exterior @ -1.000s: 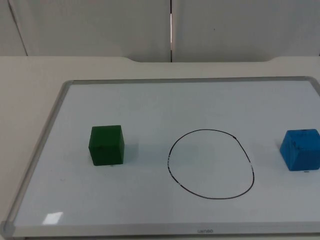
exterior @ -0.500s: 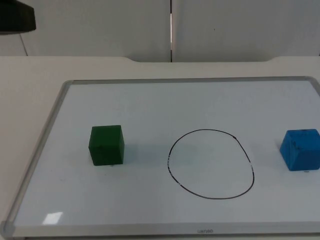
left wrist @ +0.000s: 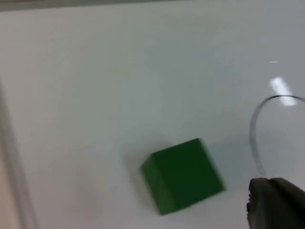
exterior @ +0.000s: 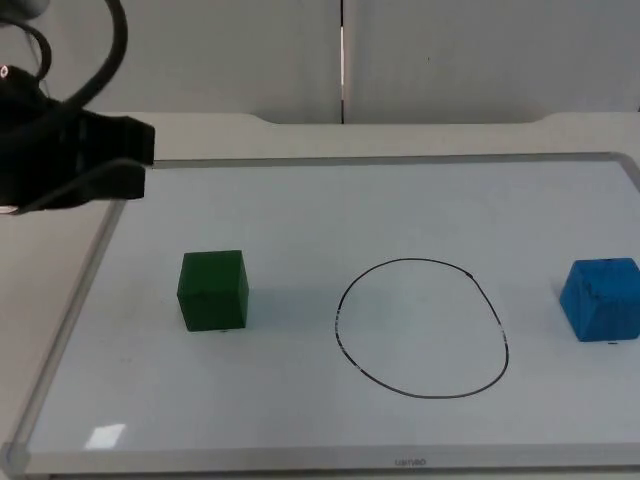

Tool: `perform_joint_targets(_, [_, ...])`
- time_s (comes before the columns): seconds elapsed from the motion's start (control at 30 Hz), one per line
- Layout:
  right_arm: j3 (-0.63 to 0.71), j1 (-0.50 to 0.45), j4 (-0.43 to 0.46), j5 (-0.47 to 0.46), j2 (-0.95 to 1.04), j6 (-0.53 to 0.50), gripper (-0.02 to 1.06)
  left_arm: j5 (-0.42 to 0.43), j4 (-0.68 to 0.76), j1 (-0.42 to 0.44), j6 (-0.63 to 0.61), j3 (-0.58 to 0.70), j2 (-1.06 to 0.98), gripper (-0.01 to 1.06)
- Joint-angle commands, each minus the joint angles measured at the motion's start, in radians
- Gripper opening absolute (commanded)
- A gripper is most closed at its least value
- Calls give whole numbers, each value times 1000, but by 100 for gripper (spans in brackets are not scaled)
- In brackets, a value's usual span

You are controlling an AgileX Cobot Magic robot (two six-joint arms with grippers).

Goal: Push the two cubes into the marked area.

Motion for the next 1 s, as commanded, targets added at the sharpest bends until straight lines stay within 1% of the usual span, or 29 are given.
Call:
perform_joint_targets(0.0, [10,-4,0,1,-4,2,105,-111,-42,-11,-4,-5,31,0])
perform_joint_targets(0.07, [10,-4,0,1,-4,2,105,-148,-43,-11,-2,-5,57,0])
perform_joint_targets(0.13, [10,-4,0,1,-4,2,105,-148,-39,-11,5,-11,72,0])
perform_joint_targets(0.23, [10,-4,0,1,-4,2,105,-118,-41,-11,10,-42,128,0])
perform_joint_targets(0.33, [10,-4,0,1,-4,-1,105,-106,-41,-11,10,-70,176,0])
perform_joint_targets(0.4, [10,-4,0,1,-4,-1,105,-76,-52,-11,8,-94,217,0])
perform_joint_targets(0.53, [10,-4,0,1,-4,-1,105,-70,-67,-11,8,-119,277,0])
perform_joint_targets(0.67, [10,-4,0,1,-4,-1,105,-97,-78,-11,8,-143,328,0])
perform_joint_targets(0.73, [10,-4,0,1,-4,-1,105,-134,-91,-11,8,-145,367,0])
perform_joint_targets(0.83, [10,-4,0,1,-4,-1,105,-166,-92,-11,8,-145,401,0])
perform_joint_targets(0.9, [10,-4,0,1,-4,-1,105,-173,-92,-11,11,-147,413,0])
perform_joint_targets(0.97, [10,-4,0,1,-4,-1,105,-162,-90,-11,13,-158,437,0])
